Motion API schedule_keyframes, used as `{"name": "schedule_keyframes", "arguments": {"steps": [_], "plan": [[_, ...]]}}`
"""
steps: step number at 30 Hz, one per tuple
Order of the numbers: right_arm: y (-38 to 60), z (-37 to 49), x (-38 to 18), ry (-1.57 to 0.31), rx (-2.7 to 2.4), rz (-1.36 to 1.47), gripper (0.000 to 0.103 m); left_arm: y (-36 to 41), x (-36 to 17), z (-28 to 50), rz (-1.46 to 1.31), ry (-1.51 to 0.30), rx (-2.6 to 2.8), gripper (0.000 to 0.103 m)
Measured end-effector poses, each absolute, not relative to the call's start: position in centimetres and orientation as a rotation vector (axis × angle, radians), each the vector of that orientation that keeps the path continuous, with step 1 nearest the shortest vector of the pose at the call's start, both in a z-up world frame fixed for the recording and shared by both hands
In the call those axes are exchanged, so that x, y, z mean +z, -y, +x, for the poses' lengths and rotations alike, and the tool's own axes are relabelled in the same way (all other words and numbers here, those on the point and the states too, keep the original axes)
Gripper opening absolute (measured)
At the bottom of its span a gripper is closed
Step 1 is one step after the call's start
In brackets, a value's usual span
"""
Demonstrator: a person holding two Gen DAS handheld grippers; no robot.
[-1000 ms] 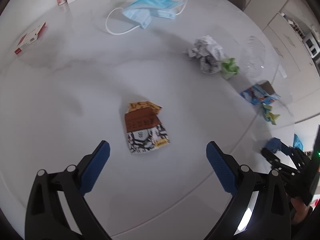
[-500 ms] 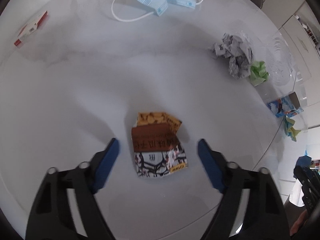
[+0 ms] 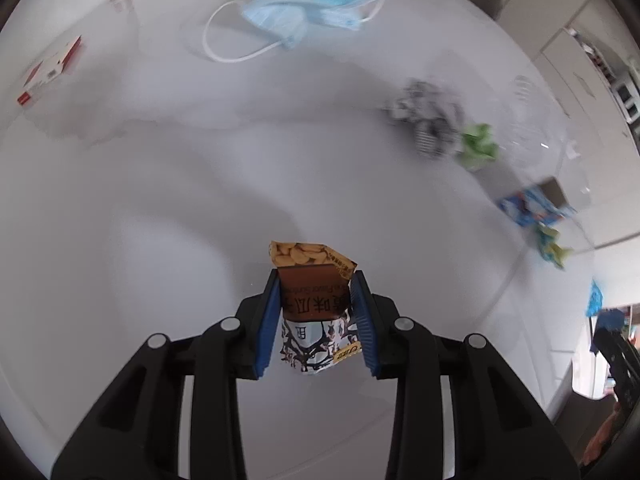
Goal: Collect trash
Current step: 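Carry both items over the wastebasket and open both tools to drop them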
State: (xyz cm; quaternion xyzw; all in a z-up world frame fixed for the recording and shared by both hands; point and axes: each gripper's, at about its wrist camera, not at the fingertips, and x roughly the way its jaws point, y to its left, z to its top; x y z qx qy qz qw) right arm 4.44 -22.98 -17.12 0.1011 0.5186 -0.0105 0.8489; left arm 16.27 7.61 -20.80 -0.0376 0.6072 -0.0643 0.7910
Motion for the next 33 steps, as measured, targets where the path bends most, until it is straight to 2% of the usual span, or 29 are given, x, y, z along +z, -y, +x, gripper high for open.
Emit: {"name": "schedule_keyframes", "arguments": {"steps": [11,21,22,24,25,26,28,33], "plan": [[29.2,-5.7,-17.8,-1.087,-0.23,0.309,0.038,0.6,-16.0,9.3,0.075,-1.269,-0.377,0.035],[36.0,-14.8,-24.3,-1.18,-0.425,0.424,0.041,13.2,-14.3,3.4,0.261,-1.231,-0.664,0.035],[36.4,-15.2,-25.0,-1.191,-0.428,0.431,0.045,14.1,-14.3,2.8,0.278,-1.225,-0.681,0.035],[37.4,-16.1,-26.3,-1.214,-0.448,0.442,0.07,16.4,-14.0,1.4,0.318,-1.213,-0.734,0.035],[37.8,-16.6,-26.6,-1.217,-0.465,0.439,0.087,17.3,-14.1,1.1,0.33,-1.21,-0.752,0.035],[38.2,-17.0,-26.7,-1.214,-0.488,0.433,0.096,18.2,-14.0,0.4,0.343,-1.207,-0.772,0.035],[39.0,-18.2,-26.6,-1.208,-0.534,0.421,0.101,20.3,-14.1,-0.8,0.371,-1.202,-0.817,0.035],[41.0,-20.8,-25.2,-1.197,-0.567,0.429,0.101,24.6,-14.4,-3.8,0.427,-1.198,-0.918,0.035]]}}
